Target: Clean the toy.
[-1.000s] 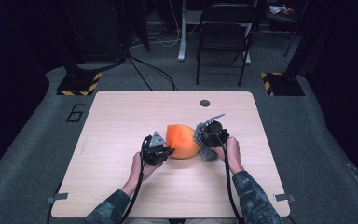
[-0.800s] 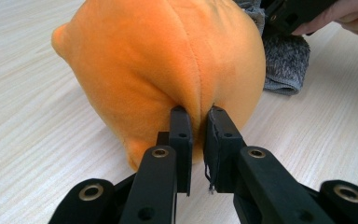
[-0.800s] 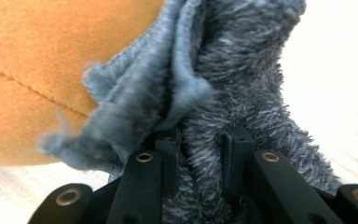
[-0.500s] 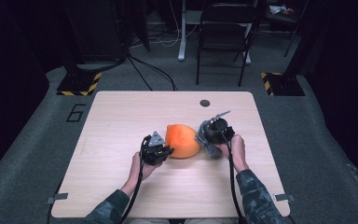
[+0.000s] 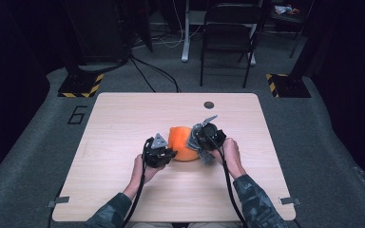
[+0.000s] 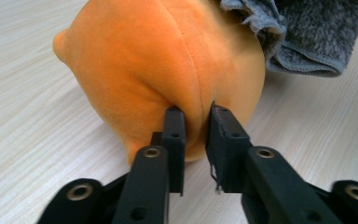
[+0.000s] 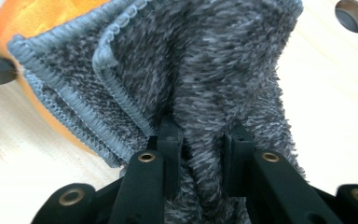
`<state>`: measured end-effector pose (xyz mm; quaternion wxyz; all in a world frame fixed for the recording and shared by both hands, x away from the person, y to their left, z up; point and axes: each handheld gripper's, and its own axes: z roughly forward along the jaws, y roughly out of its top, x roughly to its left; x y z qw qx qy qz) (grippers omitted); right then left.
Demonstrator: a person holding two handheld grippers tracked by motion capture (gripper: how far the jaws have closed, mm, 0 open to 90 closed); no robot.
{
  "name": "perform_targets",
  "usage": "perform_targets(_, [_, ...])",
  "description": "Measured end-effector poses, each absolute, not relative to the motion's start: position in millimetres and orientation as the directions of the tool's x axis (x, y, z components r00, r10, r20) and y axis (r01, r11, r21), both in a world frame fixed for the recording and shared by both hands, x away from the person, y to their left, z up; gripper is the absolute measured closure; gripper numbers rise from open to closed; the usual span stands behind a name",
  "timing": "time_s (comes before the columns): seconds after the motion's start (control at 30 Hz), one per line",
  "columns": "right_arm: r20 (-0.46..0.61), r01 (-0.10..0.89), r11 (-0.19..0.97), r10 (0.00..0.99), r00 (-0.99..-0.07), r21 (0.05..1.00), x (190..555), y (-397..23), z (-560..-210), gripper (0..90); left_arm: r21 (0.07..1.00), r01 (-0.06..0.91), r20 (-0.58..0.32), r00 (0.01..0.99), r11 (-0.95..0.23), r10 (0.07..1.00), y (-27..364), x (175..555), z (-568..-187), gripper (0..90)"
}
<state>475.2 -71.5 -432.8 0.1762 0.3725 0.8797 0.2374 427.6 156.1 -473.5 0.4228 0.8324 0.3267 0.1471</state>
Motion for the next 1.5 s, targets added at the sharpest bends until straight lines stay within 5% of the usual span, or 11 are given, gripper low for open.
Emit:
perform_targets(0.23, [-0.131, 0.568, 0.590, 0.751, -0.647, 0.574, 481.0, -77.6, -438.3, 73.7, 0.772, 0.410, 0.048, 0.723, -0.485, 0.689, 155.0, 424.8, -469.4, 52.9])
perform_targets(0.5, [-0.093, 0.585, 0.552, 0.769, -0.632, 0.594, 484.3, -79.6, -441.3, 73.7, 0.746, 0.362, 0.170, 0.707, -0.558, 0.687, 142.6, 423.0, -475.2, 46.4])
perform_targets(0.83, [-0.091, 0.568, 0.553, 0.760, -0.643, 0.610, 485.3, -80.9, -440.9, 73.4, 0.757, 0.322, 0.224, 0.689, -0.568, 0.690, 138.5, 423.3, -483.8, 77.7])
perform_targets(1.13, [-0.073, 0.559, 0.520, 0.771, -0.633, 0.646, 478.7, -81.2, -418.9, 72.9, 0.793, 0.370, 0.105, 0.700, -0.485, 0.706, 146.6, 421.7, -463.5, 80.6])
perform_targets(1.23, [-0.093, 0.520, 0.543, 0.746, -0.660, 0.659, 472.6, -72.7, -412.5, 72.8, 0.810, 0.348, 0.101, 0.710, -0.473, 0.697, 144.8, 416.4, -457.7, 90.0])
perform_targets(1.5, [-0.134, 0.491, 0.584, 0.721, -0.680, 0.646, 468.5, -54.4, -418.5, 72.9, 0.769, 0.371, 0.114, 0.722, -0.521, 0.682, 139.6, 421.5, -471.9, 85.9])
